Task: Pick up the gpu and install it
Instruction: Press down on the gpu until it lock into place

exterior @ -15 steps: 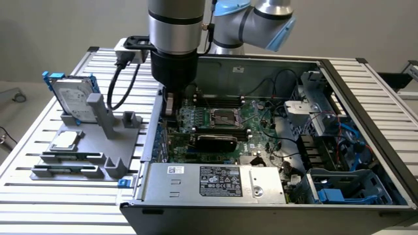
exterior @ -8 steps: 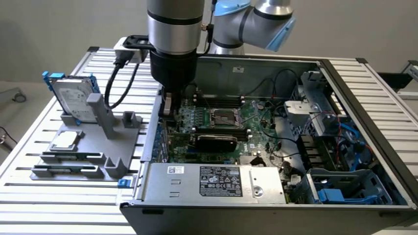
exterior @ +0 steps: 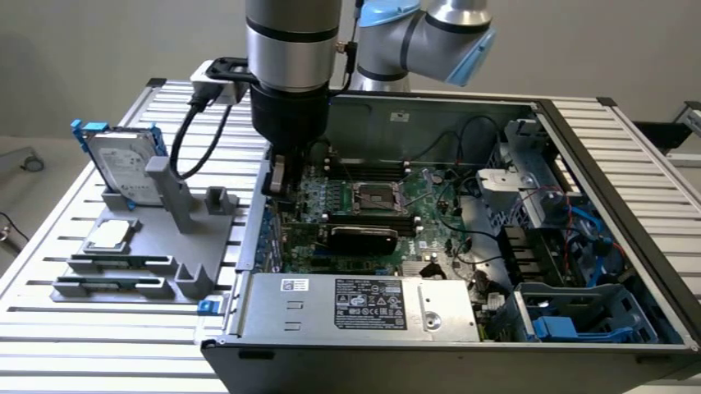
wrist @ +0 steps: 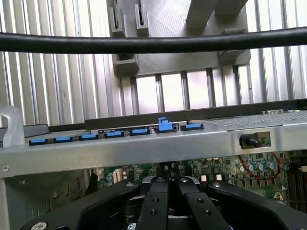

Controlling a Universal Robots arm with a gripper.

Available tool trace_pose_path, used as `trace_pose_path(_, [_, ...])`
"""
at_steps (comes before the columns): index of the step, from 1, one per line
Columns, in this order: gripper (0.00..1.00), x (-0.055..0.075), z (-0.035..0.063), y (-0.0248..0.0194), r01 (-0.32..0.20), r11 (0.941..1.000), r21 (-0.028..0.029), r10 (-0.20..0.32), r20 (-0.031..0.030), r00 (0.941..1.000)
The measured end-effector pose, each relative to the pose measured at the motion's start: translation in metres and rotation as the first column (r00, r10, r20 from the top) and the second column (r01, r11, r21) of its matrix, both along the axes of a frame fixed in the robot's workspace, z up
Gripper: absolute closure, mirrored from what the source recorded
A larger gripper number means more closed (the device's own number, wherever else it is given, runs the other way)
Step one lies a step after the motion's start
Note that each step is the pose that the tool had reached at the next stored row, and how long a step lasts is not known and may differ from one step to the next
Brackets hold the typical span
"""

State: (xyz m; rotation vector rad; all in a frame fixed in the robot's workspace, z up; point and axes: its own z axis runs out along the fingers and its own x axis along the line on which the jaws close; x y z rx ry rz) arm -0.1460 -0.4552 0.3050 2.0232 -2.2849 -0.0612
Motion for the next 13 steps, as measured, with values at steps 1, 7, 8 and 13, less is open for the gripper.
trace_pose_path(1, [0.89,-0.0001,-0.0001,0.0000,0.006,1.0000,0.0000,-0.006,0.0000,1.0000])
trace_pose_path(7, [0.89,-0.0003,-0.0014,0.0000,0.041,0.9991,0.0000,-0.041,0.0000,0.9991])
trace_pose_path(8, [0.89,-0.0004,-0.0015,0.0000,0.047,0.9989,-0.0001,-0.047,0.0000,0.9989])
trace_pose_path(13, [0.89,-0.0003,-0.0024,0.0002,0.077,0.9971,-0.0002,-0.077,-0.0001,0.9971])
